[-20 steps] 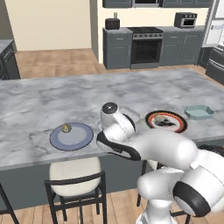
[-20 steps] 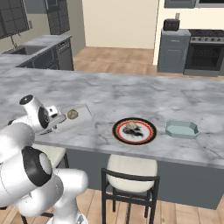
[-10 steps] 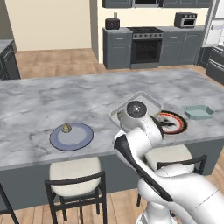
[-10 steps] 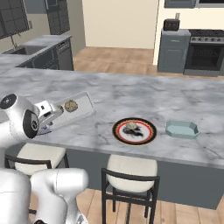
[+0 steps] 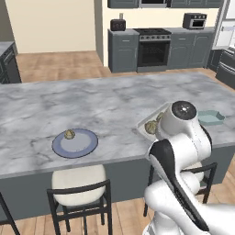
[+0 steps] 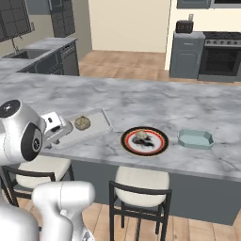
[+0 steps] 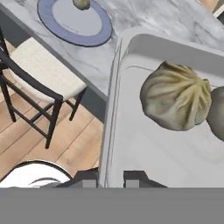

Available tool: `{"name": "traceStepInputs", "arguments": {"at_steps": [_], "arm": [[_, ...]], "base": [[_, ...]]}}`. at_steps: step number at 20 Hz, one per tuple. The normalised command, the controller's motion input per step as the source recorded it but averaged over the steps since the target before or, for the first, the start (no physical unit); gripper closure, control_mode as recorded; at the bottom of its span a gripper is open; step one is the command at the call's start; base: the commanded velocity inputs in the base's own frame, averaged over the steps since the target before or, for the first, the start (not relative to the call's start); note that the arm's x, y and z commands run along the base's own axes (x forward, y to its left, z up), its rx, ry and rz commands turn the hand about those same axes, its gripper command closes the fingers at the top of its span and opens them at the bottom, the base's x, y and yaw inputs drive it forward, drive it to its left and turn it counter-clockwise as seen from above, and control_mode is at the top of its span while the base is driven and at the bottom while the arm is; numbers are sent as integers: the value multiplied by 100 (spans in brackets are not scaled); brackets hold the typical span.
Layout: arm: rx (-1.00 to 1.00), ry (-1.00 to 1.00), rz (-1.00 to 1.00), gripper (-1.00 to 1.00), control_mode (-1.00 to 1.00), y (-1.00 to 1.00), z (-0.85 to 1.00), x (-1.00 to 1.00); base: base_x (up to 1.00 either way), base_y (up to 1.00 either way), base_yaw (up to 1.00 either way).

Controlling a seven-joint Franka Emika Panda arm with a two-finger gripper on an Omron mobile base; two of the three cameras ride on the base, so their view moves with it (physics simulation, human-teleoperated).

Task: Place two dumplings into each of the tupperware containers and then place the containers in the fridge.

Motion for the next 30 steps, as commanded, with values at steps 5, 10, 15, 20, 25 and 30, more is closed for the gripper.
{"name": "traceStepInputs", "arguments": {"at_steps": [5, 10, 15, 20, 25, 30], "arm": [[11, 9, -23, 100, -100, -47, 5, -24], [8, 0, -23, 100, -100, -1, -43, 6], [10, 0, -16, 100, -100, -14, -10, 0], [7, -3, -12, 100, 100, -12, 0, -1], [0, 0, 0, 100, 100, 0, 0, 0], [0, 0, 0, 100, 100, 0, 0, 0]], "base": [[0, 0, 0], [0, 0, 0], [0, 0, 0], [-2, -6, -3], [-31, -50, -18], [-33, -49, -15]]}}
